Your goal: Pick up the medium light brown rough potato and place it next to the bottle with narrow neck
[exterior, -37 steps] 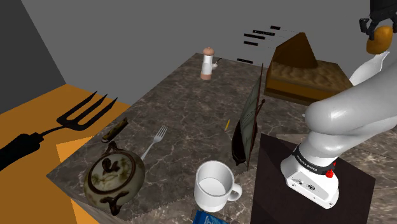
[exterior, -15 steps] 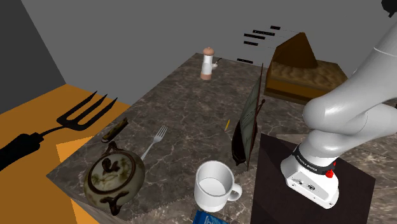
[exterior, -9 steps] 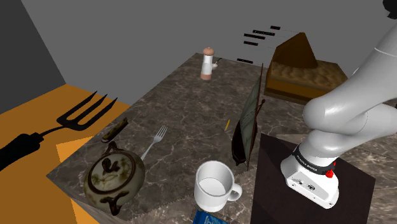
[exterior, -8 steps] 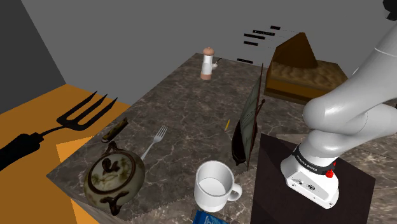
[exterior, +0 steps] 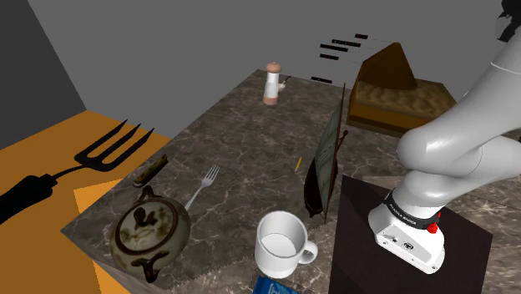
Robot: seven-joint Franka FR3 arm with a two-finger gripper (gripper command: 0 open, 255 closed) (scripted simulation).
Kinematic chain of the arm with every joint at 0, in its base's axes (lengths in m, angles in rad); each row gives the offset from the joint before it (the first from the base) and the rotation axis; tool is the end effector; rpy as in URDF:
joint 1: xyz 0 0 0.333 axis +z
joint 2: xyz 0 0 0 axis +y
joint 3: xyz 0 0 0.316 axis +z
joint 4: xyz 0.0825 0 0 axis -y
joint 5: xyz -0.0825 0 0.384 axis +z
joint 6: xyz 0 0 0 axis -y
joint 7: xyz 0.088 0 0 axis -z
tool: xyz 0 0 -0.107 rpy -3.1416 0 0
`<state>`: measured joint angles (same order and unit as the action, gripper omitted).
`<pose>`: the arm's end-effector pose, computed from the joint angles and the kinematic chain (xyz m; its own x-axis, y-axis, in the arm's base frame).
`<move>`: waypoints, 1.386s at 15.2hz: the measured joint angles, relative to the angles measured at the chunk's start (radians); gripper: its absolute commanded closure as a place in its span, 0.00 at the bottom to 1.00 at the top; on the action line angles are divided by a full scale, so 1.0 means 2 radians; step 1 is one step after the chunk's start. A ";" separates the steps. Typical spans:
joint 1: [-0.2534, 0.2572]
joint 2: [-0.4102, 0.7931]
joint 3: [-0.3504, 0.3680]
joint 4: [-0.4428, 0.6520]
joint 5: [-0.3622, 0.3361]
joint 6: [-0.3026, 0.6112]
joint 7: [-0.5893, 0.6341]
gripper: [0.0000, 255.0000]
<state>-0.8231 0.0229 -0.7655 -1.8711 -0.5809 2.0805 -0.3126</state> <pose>-0.0350 -0.5872 0.5265 0.4958 -0.8665 -0.0584 -0.7125 -0.4443 0.5430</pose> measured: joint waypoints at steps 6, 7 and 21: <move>-0.004 0.012 -0.003 -0.028 -0.002 0.036 0.015 1.00; -0.005 0.015 -0.004 -0.033 -0.002 0.043 0.017 1.00; -0.016 0.060 -0.007 -0.085 0.000 0.129 0.050 1.00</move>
<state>-0.8551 0.1433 -0.7798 -2.0421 -0.5818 2.3376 -0.2127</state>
